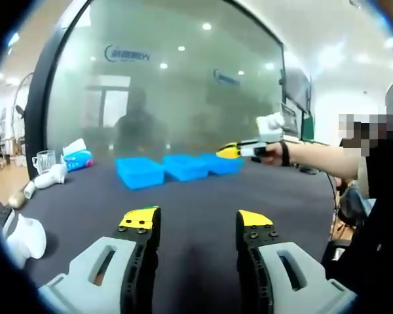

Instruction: Sort the screws, nuts, and washers into the corresponding bins

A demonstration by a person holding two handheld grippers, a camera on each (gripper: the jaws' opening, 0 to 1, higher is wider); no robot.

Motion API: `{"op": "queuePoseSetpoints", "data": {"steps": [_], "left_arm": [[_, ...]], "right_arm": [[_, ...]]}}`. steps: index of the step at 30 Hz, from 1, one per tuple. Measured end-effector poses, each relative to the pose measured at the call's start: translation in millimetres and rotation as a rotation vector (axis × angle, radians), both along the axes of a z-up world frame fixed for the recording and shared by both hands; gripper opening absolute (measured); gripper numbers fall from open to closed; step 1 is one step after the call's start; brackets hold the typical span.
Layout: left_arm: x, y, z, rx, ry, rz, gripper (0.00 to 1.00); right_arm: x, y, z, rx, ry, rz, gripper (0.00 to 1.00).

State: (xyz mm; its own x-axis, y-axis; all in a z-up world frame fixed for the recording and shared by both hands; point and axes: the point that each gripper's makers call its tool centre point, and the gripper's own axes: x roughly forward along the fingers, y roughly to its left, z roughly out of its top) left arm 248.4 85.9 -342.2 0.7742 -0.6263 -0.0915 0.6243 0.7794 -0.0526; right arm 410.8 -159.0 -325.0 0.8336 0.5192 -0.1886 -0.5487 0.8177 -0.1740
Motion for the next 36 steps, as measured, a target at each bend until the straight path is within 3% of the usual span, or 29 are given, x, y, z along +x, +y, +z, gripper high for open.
{"op": "queuePoseSetpoints", "data": {"steps": [12, 22, 26, 36], "left_arm": [[-2.5, -3, 6.1, 0.004, -0.018, -0.006, 0.45], [-5.4, -13, 4.0, 0.014, -0.013, -0.031, 0.45], [-7.1, -16, 2.2, 0.016, -0.009, -0.043, 0.45], [-11.4, -21, -1.3, 0.023, -0.001, -0.063, 0.45]], "right_arm": [[-82, -45, -6.6, 0.074, -0.024, -0.041, 0.32], [-128, -63, -19.9, 0.077, -0.013, -0.066, 0.33], [-136, -63, -20.5, 0.078, -0.012, -0.064, 0.32], [-132, -56, -23.0, 0.055, 0.007, -0.037, 0.32]]}}
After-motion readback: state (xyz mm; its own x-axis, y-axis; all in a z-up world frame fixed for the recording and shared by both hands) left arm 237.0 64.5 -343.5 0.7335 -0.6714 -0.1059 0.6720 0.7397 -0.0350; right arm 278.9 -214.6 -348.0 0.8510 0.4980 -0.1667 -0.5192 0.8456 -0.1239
